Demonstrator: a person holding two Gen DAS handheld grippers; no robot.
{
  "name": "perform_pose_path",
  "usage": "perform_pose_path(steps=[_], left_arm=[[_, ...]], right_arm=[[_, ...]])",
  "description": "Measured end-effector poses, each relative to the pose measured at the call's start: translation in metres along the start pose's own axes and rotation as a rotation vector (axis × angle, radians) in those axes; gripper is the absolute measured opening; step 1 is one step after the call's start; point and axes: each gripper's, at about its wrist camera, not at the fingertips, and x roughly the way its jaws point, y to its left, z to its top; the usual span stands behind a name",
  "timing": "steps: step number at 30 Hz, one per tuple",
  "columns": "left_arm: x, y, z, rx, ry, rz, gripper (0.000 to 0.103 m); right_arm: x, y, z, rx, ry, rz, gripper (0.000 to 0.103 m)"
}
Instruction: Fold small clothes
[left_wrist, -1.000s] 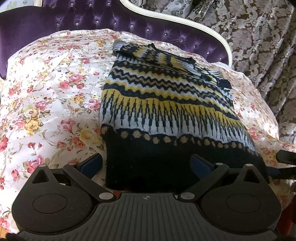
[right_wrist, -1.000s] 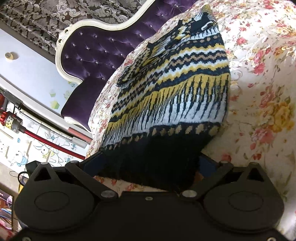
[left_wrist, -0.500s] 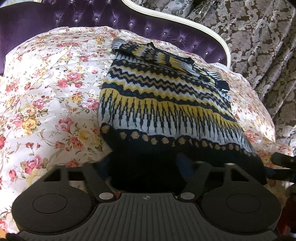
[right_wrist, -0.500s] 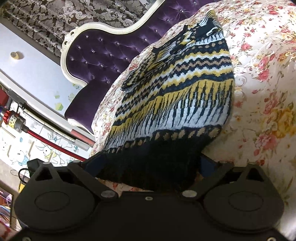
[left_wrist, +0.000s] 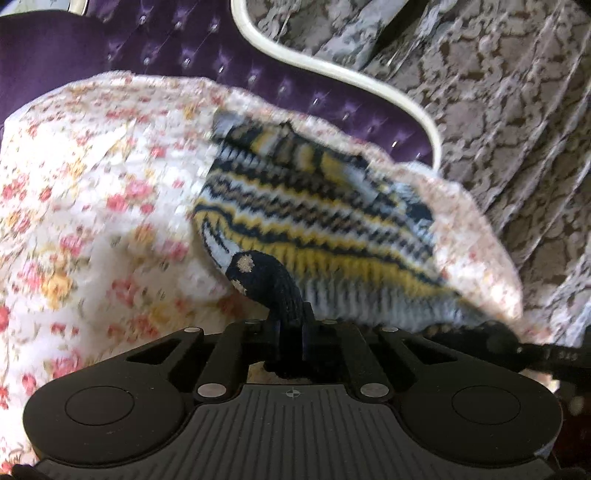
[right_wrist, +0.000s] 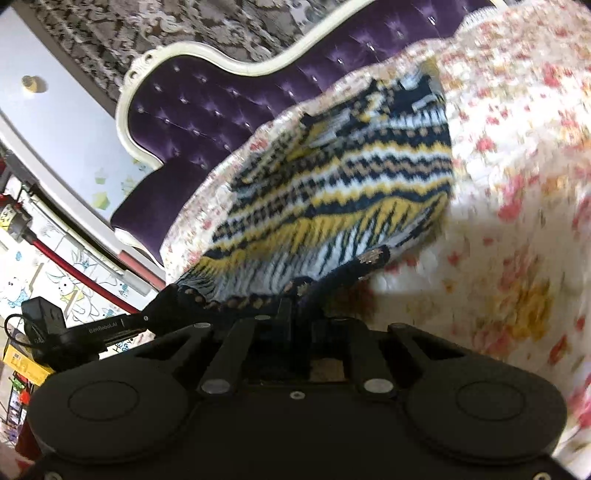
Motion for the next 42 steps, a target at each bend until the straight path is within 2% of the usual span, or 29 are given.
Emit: perform_pose_path(steps=[5,16,22,27,33,36,42], left_arm=[[-0.009,-0.011,0.029,0.001,-0.069,-0.059,0.008],[-0.009,-0.037,0.100,0.090,-0.171,-0.155,0.008],[0.003,-0.048,0.138,0.142,-0.229,-0.151,0.006],[0.024,-0.044,0.172,0.131,-0.268,-0.157,0.006],[0.062,-0.038,0.208,0.104,-0.307,-0.124,0.005],[0.086,-0.038,0.222,0.119,-0.326,-0.079,0.005],[0.139,-0.025,0.243,0.079,-0.311,-0.032,0.006]], right_arm=[[-0.007,0.005,0.021,-0.017,-0.051,0.030,0.018],[-0.016,0.006,0.089,-0.014,-0.164,0.109,0.018],[-0.010,0.010,0.133,-0.068,-0.230,0.116,0.018],[0.008,0.002,0.169,-0.072,-0.263,0.104,0.018],[0.041,-0.014,0.207,-0.057,-0.300,0.077,0.018],[0.059,-0.025,0.222,-0.042,-0.312,0.057,0.018],[0.102,-0.056,0.246,0.003,-0.307,-0.001,0.018]])
